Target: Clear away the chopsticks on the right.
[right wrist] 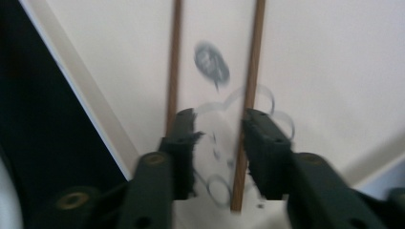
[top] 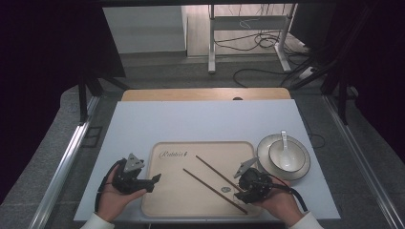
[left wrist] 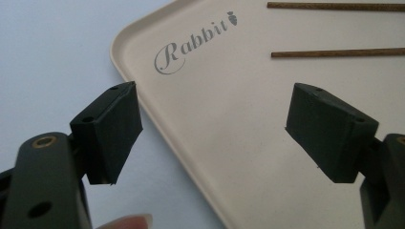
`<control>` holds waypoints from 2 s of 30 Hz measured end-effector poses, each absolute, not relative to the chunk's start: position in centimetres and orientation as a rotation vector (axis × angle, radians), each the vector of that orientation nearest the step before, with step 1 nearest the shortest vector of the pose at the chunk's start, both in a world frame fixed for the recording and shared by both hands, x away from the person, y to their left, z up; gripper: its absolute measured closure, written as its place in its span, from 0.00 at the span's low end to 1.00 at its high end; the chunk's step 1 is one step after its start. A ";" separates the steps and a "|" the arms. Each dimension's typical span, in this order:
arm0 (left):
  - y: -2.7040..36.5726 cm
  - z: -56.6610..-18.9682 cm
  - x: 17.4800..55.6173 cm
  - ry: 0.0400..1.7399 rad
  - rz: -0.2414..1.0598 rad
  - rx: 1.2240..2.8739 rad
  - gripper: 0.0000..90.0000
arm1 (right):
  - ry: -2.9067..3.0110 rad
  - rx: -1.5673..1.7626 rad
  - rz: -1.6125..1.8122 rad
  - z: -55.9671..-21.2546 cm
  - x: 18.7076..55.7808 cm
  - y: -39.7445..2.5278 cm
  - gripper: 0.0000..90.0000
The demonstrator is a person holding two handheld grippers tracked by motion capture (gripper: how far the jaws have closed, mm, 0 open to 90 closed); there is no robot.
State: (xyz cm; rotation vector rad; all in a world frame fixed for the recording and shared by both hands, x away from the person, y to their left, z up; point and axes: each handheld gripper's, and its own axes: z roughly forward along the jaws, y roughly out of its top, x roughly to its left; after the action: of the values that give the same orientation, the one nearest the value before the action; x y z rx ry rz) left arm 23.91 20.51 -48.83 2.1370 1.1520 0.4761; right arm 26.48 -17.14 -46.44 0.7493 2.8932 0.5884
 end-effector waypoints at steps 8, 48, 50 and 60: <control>20.9 -48.5 23.7 1.160 0.483 2.114 0.22 | 2.885 0.663 0.800 -45.1 27.4 -13.5 0.49; 21.5 -48.6 23.8 1.167 0.472 2.095 0.22 | 2.751 1.074 0.667 -50.3 38.3 -10.2 1.00; 21.5 -48.7 23.7 1.166 0.472 2.095 0.22 | 2.709 1.120 0.639 -50.2 38.6 -11.3 1.00; 21.5 -48.6 23.8 1.159 0.470 2.095 0.22 | 2.636 1.212 0.580 -49.9 38.6 -14.2 1.00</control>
State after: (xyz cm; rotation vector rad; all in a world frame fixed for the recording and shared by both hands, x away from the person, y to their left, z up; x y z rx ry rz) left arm 23.76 21.48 -48.59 2.0955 1.1595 0.4699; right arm 38.61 -14.19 -49.90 1.2118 2.6364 0.5803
